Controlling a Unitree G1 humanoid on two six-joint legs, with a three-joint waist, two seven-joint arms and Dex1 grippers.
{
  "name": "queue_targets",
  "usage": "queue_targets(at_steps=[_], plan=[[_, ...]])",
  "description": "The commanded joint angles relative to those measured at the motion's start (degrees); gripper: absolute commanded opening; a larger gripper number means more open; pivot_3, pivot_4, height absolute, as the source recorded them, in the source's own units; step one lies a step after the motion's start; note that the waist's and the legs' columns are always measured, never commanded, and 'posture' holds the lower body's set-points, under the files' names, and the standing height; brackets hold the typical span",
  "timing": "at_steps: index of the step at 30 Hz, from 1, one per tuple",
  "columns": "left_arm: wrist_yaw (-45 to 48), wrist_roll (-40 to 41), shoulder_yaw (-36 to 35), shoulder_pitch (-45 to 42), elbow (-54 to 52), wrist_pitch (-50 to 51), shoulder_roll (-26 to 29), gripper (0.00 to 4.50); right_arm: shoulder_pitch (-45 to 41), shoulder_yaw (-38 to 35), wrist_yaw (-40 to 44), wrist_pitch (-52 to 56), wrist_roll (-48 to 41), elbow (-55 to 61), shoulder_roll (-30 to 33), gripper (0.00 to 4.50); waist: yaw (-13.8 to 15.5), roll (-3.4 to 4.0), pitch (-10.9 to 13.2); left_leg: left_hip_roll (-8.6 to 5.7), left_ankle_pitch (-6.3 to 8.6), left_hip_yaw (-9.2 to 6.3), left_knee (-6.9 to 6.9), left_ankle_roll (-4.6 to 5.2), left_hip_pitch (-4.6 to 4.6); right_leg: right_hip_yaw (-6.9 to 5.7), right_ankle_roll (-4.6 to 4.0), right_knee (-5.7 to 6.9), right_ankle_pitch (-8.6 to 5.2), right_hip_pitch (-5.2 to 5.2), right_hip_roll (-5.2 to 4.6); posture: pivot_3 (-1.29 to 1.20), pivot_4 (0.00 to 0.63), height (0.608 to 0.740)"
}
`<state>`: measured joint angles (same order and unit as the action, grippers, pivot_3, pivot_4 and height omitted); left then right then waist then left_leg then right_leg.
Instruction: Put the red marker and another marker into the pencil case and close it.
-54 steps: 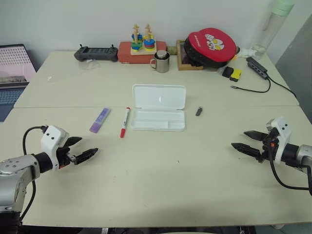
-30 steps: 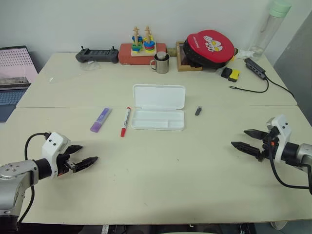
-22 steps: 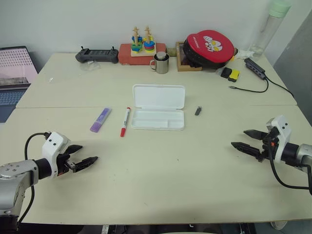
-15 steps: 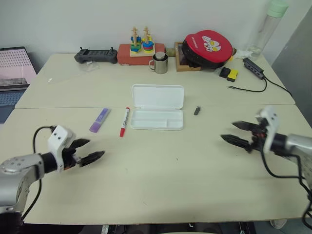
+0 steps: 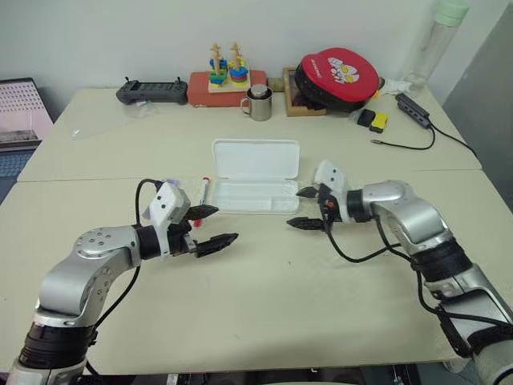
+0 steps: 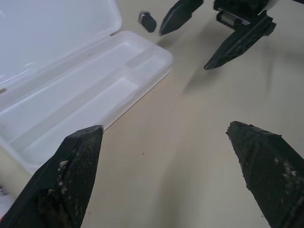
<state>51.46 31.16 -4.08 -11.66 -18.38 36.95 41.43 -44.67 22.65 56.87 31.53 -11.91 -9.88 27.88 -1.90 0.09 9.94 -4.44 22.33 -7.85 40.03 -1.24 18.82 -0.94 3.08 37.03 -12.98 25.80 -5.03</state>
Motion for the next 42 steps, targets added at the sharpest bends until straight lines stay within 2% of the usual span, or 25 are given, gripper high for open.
queue_targets(at_steps=[1,3,6,10,17,23,28,36,42], plan=[[-0.41,-0.44,-0.3,-0.97,-0.69,-1.37,-0.1,4.5,-2.81,2.82,2.09,-2.85,3.51,-3.64,-2.27,4.44,-0.12,0.0,0.0,0.01,0.0,0.01,0.0,0.0,0.0,0.02,0.0,0.03,0.0,0.03,0.01,0.0,0.15,0.74],[-0.41,-0.65,0.11,-1.62,-0.47,-1.7,-0.37,4.5,-4.35,4.94,2.1,-4.4,6.53,-6.86,-3.51,4.44,-0.17,0.0,0.0,0.0,0.0,0.04,-0.01,0.0,0.01,0.03,-0.01,0.04,0.0,0.08,0.01,0.0,0.15,0.74],[-0.69,-1.19,0.7,-2.5,0.09,-2.39,-0.96,4.5,-6.71,5.75,0.72,-5.28,9.5,-11.78,-6.01,3.96,-0.16,-0.01,-0.01,-0.02,0.0,0.1,0.02,0.0,0.01,0.01,-0.01,0.05,0.01,0.08,0.01,0.0,0.15,0.74],[-1.12,-1.85,0.95,-3.52,1.45,-3.45,-1.74,4.5,-8.97,5.61,-0.59,-7.31,12.3,-15.92,-8.22,3.03,-0.18,-0.02,-0.02,-0.03,0.0,0.09,0.04,0.0,0.0,0.02,-0.02,0.06,0.03,0.09,0.0,0.0,0.15,0.74],[-0.95,-2.16,0.69,-3.68,1.91,-4.14,-2.05,4.5,-8.85,4.02,0.73,-9.01,13.26,-16.28,-9.09,1.22,-0.5,-0.02,-0.02,-0.02,0.0,0.1,0.03,0.0,0.01,0.02,-0.02,0.07,0.04,0.13,0.01,0.0,0.15,0.74],[-1.02,-2.12,0.26,-3.18,2.01,-4.46,-2.27,4.5,-8.29,2.86,1.67,-9.1,12.46,-14.55,-8.81,0.03,-0.56,-0.02,-0.02,-0.02,0.0,0.09,0.03,0.0,0.02,0.02,-0.03,0.08,0.04,0.14,0.01,0.0,0.15,0.74],[-1.0,-1.8,0.05,-2.67,1.77,-4.58,-2.18,4.5,-6.94,1.22,3.39,-11.61,11.26,-11.44,-8.27,0.0,-0.55,-0.02,-0.02,-0.02,0.0,0.08,0.03,0.0,0.02,0.03,-0.03,0.09,0.04,0.14,0.0,0.0,0.15,0.74],[-0.26,-0.39,-4.8,3.64,-0.54,-3.34,1.28,4.5,5.28,3.92,9.39,-7.63,10.03,10.85,-1.32,0.0,-0.77,-0.02,-0.03,-0.03,0.0,0.09,-0.01,0.0,0.13,0.07,-0.03,0.09,0.04,0.28,0.0,0.0,0.15,0.74],[-3.23,2.75,-10.22,5.45,-0.18,-0.14,0.85,4.5,11.12,7.74,9.79,-5.91,12.35,18.39,2.06,0.0,-0.3,-0.05,-0.04,-0.02,0.0,0.13,0.03,0.0,0.1,0.11,-0.03,0.13,0.04,0.26,0.01,0.0,0.15,0.74]])
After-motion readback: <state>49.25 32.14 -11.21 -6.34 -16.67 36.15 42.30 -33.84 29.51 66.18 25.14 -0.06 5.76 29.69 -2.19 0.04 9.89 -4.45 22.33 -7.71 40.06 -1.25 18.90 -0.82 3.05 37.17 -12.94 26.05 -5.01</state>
